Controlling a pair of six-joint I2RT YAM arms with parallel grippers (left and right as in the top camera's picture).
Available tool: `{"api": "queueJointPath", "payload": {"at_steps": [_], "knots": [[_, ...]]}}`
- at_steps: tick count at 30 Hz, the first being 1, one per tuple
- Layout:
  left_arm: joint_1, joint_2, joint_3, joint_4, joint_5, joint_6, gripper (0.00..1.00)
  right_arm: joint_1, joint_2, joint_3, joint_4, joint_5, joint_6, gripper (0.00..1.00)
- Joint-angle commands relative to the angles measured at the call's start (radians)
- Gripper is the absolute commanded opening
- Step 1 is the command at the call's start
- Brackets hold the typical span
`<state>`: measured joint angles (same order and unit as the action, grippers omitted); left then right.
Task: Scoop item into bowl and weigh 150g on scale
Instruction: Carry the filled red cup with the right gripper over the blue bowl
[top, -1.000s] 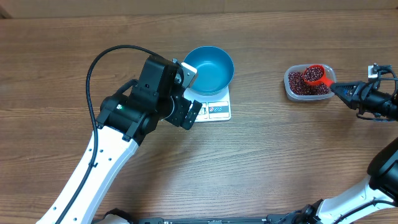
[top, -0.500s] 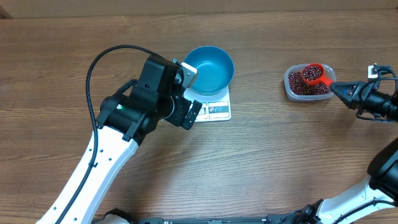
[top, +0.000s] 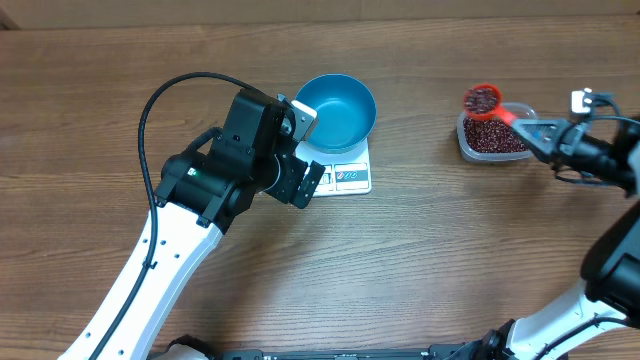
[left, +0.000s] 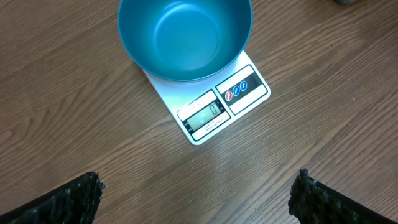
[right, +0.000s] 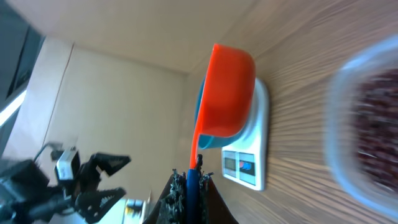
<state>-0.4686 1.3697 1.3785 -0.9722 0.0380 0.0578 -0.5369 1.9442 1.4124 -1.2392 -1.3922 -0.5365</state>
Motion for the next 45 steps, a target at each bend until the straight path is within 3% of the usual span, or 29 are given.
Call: {"api": "queueJointPath", "payload": {"at_steps": [1,10,19,23,29,45], "knots": [[0.004,-0.01,-0.009,0.002,0.003,-0.013,1.0,0.079,0.002,-0.003,0.024,-0.101,-0.016,0.04],[0.004,-0.01,-0.009,0.002,0.003,-0.013,1.0,0.259,0.002,0.063,0.047,-0.113,0.016,0.04],[0.004,-0.01,-0.009,0.002,0.003,-0.013,1.0,0.405,0.002,0.082,0.329,-0.103,0.338,0.04],[0.004,-0.01,-0.009,0.002,0.003,-0.013,1.0,0.476,0.002,0.082,0.494,0.029,0.534,0.04],[0.004,-0.01,-0.009,0.002,0.003,-0.013,1.0,0.553,0.002,0.083,0.639,0.165,0.695,0.04],[0.004,-0.01,-0.009,0.002,0.003,-0.013,1.0,0.681,-0.078,0.171,0.534,0.579,0.703,0.04]]}}
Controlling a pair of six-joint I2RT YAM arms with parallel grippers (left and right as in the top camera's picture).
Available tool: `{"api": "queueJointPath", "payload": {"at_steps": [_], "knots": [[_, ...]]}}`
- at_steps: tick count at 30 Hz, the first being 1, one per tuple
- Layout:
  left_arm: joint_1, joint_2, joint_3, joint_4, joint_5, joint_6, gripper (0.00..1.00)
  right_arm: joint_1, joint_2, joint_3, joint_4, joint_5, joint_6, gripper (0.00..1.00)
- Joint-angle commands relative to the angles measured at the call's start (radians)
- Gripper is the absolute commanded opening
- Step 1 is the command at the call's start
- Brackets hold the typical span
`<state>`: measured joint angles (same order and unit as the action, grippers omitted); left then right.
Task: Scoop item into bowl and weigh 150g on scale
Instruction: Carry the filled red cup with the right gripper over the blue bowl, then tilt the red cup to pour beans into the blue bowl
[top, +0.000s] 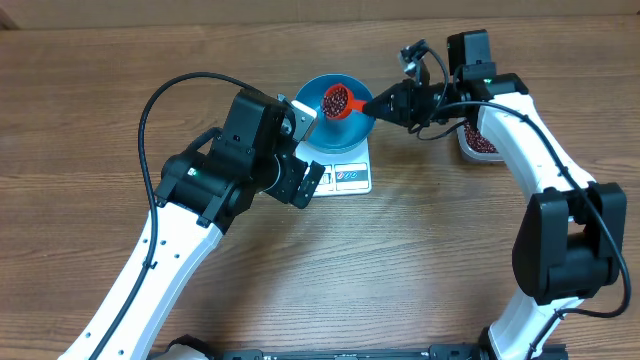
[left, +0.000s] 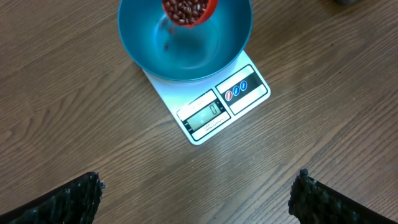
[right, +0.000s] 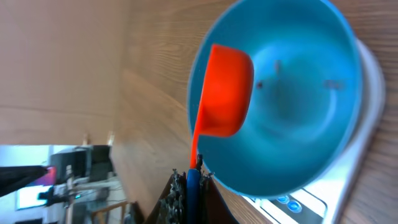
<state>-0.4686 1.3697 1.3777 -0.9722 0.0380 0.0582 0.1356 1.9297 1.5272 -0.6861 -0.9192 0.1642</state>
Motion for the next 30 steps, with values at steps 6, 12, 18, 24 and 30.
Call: {"api": "queueJointPath", "payload": {"at_steps": [6,12,18,24,30], "knots": [[0.004,-0.01,-0.008,0.002,0.003,-0.013,1.0,0.056,-0.067,0.117,-0.092,0.217,-0.042,0.04],[0.004,-0.01,-0.008,0.002,0.003,-0.013,0.99,0.1,-0.067,0.181,-0.14,0.285,-0.069,0.04],[0.004,-0.01,-0.008,0.002,0.003,-0.013,1.0,0.137,-0.068,0.243,-0.236,0.409,-0.106,0.04],[0.004,-0.01,-0.008,0.002,0.003,-0.013,1.0,0.169,-0.067,0.275,-0.309,0.491,-0.144,0.04],[0.004,-0.01,-0.008,0.002,0.003,-0.013,1.0,0.213,-0.068,0.275,-0.324,0.595,-0.145,0.04]]}}
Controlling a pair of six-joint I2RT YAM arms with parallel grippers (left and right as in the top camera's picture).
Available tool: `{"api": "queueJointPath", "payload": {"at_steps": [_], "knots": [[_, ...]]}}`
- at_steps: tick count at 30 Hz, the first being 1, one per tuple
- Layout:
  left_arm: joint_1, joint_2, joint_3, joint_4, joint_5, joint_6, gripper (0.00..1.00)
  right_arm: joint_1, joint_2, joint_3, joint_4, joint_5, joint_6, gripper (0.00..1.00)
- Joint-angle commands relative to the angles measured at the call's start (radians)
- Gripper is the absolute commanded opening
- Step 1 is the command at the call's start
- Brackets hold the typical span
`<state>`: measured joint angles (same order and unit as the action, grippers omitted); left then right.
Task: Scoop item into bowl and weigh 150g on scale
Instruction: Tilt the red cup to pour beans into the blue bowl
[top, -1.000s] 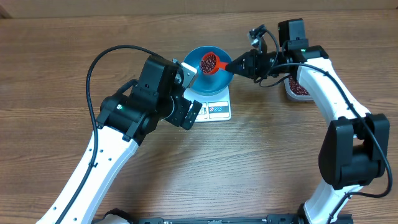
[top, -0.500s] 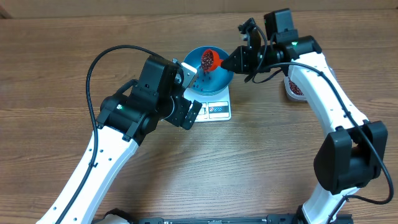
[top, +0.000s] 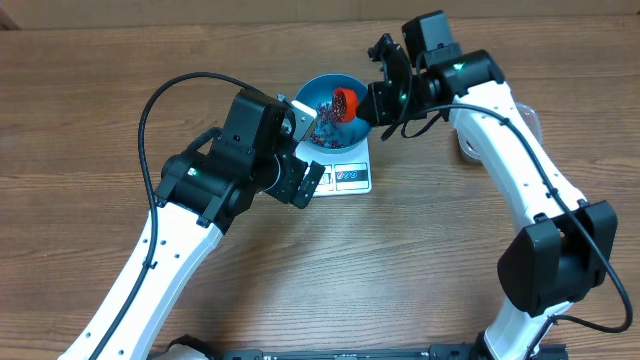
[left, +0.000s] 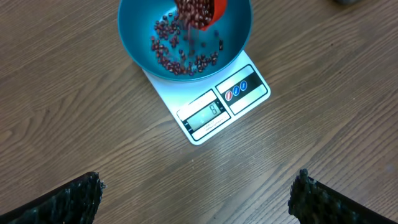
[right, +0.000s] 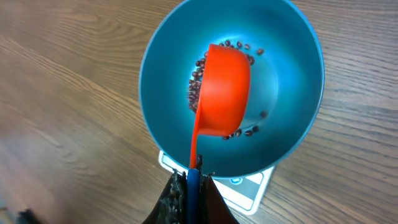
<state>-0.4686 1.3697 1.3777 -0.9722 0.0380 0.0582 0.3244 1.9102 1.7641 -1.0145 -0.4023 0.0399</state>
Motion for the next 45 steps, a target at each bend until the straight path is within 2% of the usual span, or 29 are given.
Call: {"api": "queueJointPath", "payload": {"at_steps": [1,11,25,41,45], "knots": [[0.004,-0.01,-0.008,0.002,0.003,-0.013,1.0,0.033,-0.049,0.039,0.005,0.093,-0.024,0.03],[0.004,-0.01,-0.008,0.002,0.003,-0.013,1.0,0.105,-0.05,0.04,0.005,0.264,-0.031,0.04],[0.004,-0.01,-0.008,0.002,0.003,-0.013,1.0,0.126,-0.05,0.109,-0.027,0.304,-0.056,0.04],[0.004,-0.01,-0.008,0.002,0.003,-0.013,1.0,0.272,-0.051,0.117,-0.046,0.608,-0.121,0.04],[0.004,-0.01,-0.008,0.002,0.003,-0.013,1.0,0.276,-0.051,0.117,-0.048,0.619,-0.121,0.04]]}}
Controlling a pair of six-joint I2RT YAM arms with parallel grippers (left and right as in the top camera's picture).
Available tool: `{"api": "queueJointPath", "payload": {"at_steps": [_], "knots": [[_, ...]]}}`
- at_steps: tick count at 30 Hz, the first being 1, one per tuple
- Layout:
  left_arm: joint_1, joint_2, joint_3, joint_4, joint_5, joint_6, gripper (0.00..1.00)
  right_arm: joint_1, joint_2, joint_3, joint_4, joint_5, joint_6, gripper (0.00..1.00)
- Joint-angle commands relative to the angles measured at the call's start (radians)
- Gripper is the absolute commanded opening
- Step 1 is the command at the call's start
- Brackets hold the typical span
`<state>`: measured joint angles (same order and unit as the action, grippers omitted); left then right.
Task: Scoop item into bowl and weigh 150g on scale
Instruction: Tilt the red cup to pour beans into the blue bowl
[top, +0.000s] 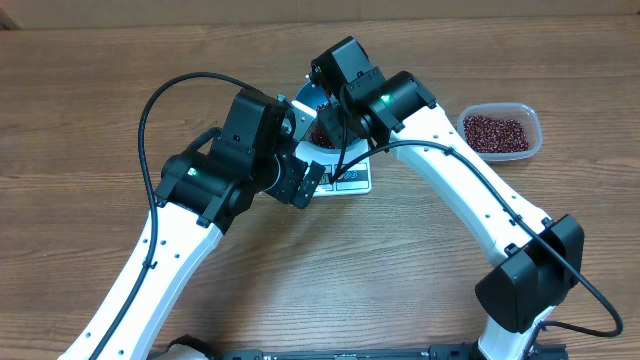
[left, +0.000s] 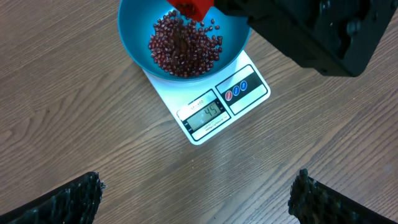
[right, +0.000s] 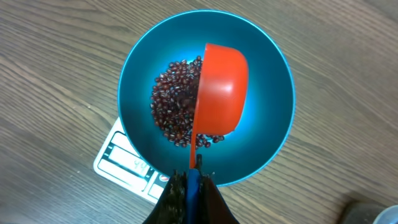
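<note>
A blue bowl (right: 273, 118) stands on the white scale (left: 214, 112), whose display reads about 45. A heap of dark red beans (right: 171, 106) lies in the bowl. My right gripper (right: 194, 180) is shut on the handle of an orange scoop (right: 221, 90), which hangs tipped over the bowl, its underside towards the right wrist camera. My left gripper (left: 196, 196) is open above bare table in front of the scale, holding nothing. In the overhead view the right arm (top: 375, 95) covers most of the bowl.
A clear tub of red beans (top: 498, 132) sits on the table to the right of the scale. The left arm (top: 215, 180) reaches in from the lower left, close beside the scale.
More beans lie in the bowl and the display has gone from about 8 to about 45. My right arm has swung further left over the bowl, the scoop turned over.
My right gripper held the filled scoop above the bean tub while the bowl was empty. Then the scoop was over the bowl, still full. Then beans were falling from it. Now a heap lies in the bowl. The left gripper has stayed open throughout.
</note>
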<state>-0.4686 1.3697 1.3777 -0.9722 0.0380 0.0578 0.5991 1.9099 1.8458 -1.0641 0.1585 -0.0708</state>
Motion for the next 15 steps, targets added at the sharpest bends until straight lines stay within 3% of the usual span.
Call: {"api": "queueJointPath", "payload": {"at_steps": [1,15], "knots": [[0.004,-0.01,-0.008,0.002,0.003,-0.013,1.0,0.001,-0.051,0.036,-0.001,0.058,-0.01,0.04],[0.004,-0.01,-0.008,0.002,0.003,-0.013,1.0,-0.029,-0.051,0.036,-0.005,-0.018,-0.009,0.04]]}}
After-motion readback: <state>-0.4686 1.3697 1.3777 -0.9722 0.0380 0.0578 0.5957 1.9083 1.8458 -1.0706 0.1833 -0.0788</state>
